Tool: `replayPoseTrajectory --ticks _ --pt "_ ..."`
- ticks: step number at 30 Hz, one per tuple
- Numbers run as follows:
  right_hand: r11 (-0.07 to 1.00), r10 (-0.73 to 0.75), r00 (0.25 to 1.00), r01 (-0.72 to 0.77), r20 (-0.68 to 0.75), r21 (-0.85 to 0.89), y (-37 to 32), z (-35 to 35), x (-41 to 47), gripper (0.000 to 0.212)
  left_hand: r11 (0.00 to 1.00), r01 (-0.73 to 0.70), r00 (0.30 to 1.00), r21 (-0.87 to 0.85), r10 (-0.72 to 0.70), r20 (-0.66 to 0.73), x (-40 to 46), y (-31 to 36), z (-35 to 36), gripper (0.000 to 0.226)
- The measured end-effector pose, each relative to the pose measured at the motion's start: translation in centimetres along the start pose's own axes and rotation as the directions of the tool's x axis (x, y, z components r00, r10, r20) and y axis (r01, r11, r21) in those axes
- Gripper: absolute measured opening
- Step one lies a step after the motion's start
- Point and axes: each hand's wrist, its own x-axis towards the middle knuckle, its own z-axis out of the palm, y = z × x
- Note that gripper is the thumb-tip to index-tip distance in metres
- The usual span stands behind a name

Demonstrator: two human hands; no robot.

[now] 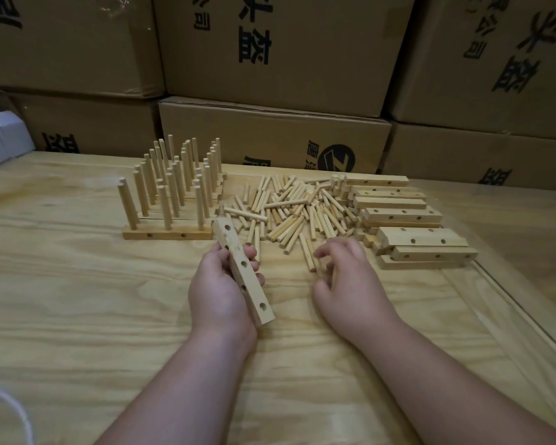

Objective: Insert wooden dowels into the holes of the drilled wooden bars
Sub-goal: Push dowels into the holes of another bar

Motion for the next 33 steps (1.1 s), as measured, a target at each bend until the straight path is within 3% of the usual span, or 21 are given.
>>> replayPoseTrajectory --ticks 3,6,10,15,19,21,25,28,31,33 --pt "0.995 0.062 0.993 -0.054 -0.1 0.086 0.0 -0.1 0.7 0.041 1.0 0.001 1.0 -0.009 -0.001 0.007 0.1 0.0 0.0 0.032" --pt "0.987 0.119 0.981 -0.1 -0.153 0.128 -0.1 -0.3 1.9 0.036 1.0 0.007 1.0 0.016 -0.008 0.012 0.0 0.1 0.0 0.048" --pt "0.979 0.199 0.973 -0.202 -0.118 -0.015 -0.4 0.4 3.7 0.017 1.0 -0.003 1.0 0.012 0.003 0.003 -0.1 0.1 0.0 0.036" --pt "0.873 0.388 0.921 -0.355 0.036 -0.335 -1.9 1.3 6.0 0.054 0.999 -0.037 0.999 0.034 0.036 0.028 0.1 -0.1 -0.1 0.034" --pt "0.86 0.421 0.896 -0.347 0.138 -0.374 -2.5 0.6 6.4 0.035 0.994 -0.061 0.995 0.09 0.054 0.078 -0.2 -0.3 -0.2 0.032" --pt "0.849 0.449 0.872 -0.347 0.197 -0.398 -2.7 -0.5 6.2 0.034 0.993 -0.053 0.991 0.107 0.039 0.131 -0.3 -0.4 -0.3 0.029" --pt "0.843 0.34 0.889 -0.143 0.306 -0.519 -1.5 -2.3 4.6 0.032 0.986 -0.036 0.97 0.164 -0.005 0.243 -0.4 -0.5 -0.3 0.037" --pt "0.931 0.188 0.936 -0.073 0.298 -0.357 0.0 -3.1 2.3 0.034 0.969 -0.05 0.959 0.241 -0.02 0.282 -0.8 -0.5 -0.3 0.042" --pt "0.99 0.138 0.97 -0.143 0.201 0.01 1.3 -3.5 0.3 0.036 0.945 -0.071 0.958 0.319 -0.024 0.285 -1.1 -0.3 0.0 0.041" --pt "0.932 0.157 0.982 -0.182 0.103 0.313 1.8 -3.7 -0.7 0.03 0.941 -0.069 0.957 0.332 -0.032 0.289 -1.3 -0.2 0.1 0.04"
